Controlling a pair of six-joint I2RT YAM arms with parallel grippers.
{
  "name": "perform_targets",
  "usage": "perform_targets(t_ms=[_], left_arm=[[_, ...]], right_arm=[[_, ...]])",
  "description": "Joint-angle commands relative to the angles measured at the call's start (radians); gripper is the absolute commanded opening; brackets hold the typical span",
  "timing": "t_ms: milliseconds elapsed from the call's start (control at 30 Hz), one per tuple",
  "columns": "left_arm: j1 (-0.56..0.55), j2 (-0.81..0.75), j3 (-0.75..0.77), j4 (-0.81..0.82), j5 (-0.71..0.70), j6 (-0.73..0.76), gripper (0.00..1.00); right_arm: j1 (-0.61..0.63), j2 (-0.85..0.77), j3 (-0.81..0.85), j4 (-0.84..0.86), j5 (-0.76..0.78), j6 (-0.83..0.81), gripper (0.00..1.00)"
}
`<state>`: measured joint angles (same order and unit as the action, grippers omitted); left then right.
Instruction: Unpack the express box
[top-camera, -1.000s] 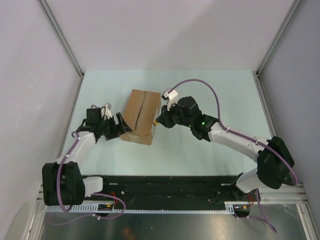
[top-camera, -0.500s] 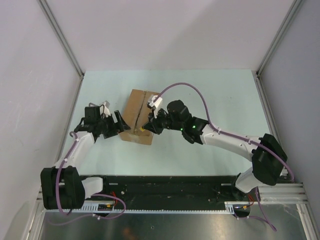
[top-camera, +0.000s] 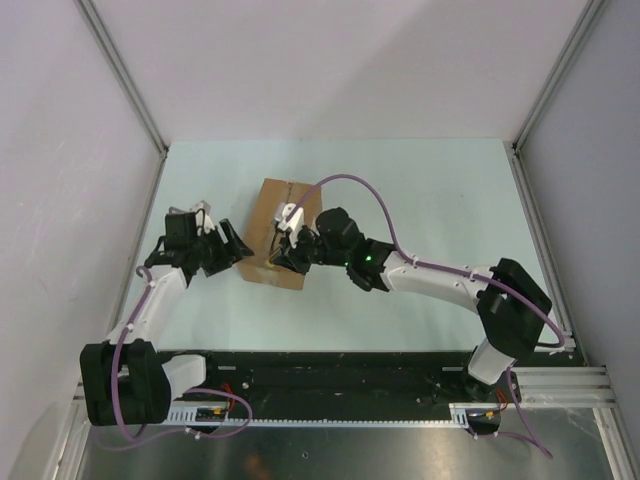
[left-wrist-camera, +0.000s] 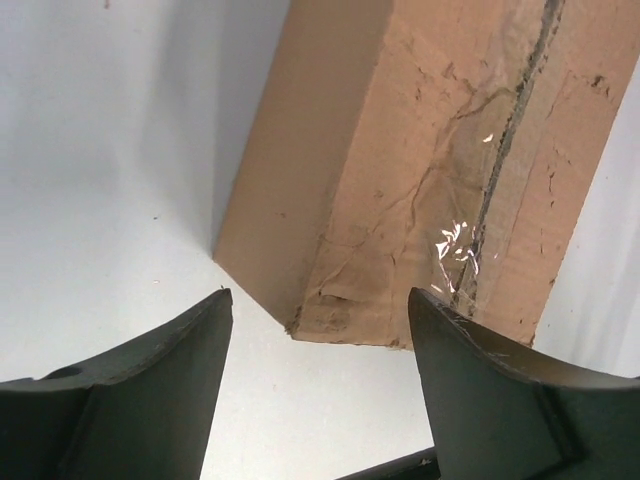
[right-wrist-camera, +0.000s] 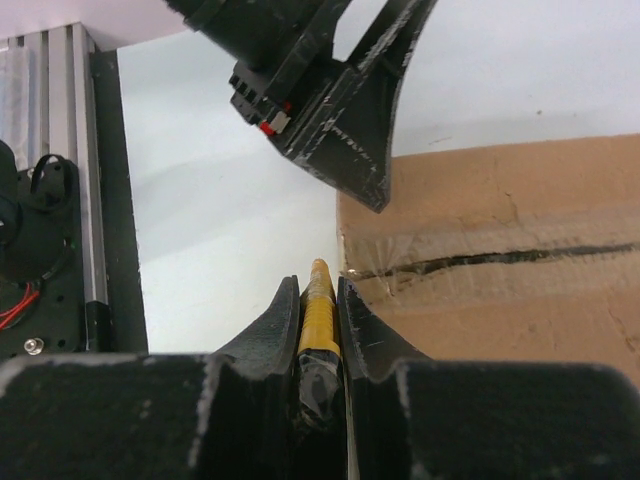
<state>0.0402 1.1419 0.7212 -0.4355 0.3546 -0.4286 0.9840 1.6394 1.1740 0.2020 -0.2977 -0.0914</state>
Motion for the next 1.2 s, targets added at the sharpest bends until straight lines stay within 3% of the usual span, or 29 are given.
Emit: perform_targets(t_ms=[0, 167, 400, 500, 633, 900, 1067, 1167], left_arm=[[0.024, -0.044, -0.002, 0.0, -0.028, -0.044, 0.74], [0.029, -0.027, -0.003, 0.0, -0.008, -0.048, 0.58], [0.032, 0.004, -0.011, 0.003, 0.001, -0.039, 0.43], [0.032, 0.015, -0.009, 0.001, -0.003, -0.026, 0.3], [0.032, 0.016, -0.003, 0.001, -0.031, 0.01, 0.2], [0.032, 0.056, 0.043, 0.003, -0.037, 0.054, 0.12], [0.03, 0.128, 0.101, 0.001, -0.005, 0.094, 0.0], [0.032, 0.157, 0.124, 0.001, -0.009, 0.116, 0.0]], right_arm=[[0.031, 0.031, 0.053, 0.095, 0.012, -0.1, 0.0], [0.051, 0.062, 0.053, 0.14, 0.049, -0.142, 0.0], [0.058, 0.085, 0.053, 0.18, 0.103, -0.177, 0.0], [0.058, 0.1, 0.056, 0.191, 0.104, -0.2, 0.0], [0.062, 0.112, 0.056, 0.197, 0.086, -0.249, 0.0], [0.071, 0.134, 0.064, 0.204, 0.063, -0.281, 0.0], [0.081, 0.158, 0.072, 0.229, 0.08, -0.294, 0.0], [0.081, 0.175, 0.078, 0.249, 0.098, -0.301, 0.0]])
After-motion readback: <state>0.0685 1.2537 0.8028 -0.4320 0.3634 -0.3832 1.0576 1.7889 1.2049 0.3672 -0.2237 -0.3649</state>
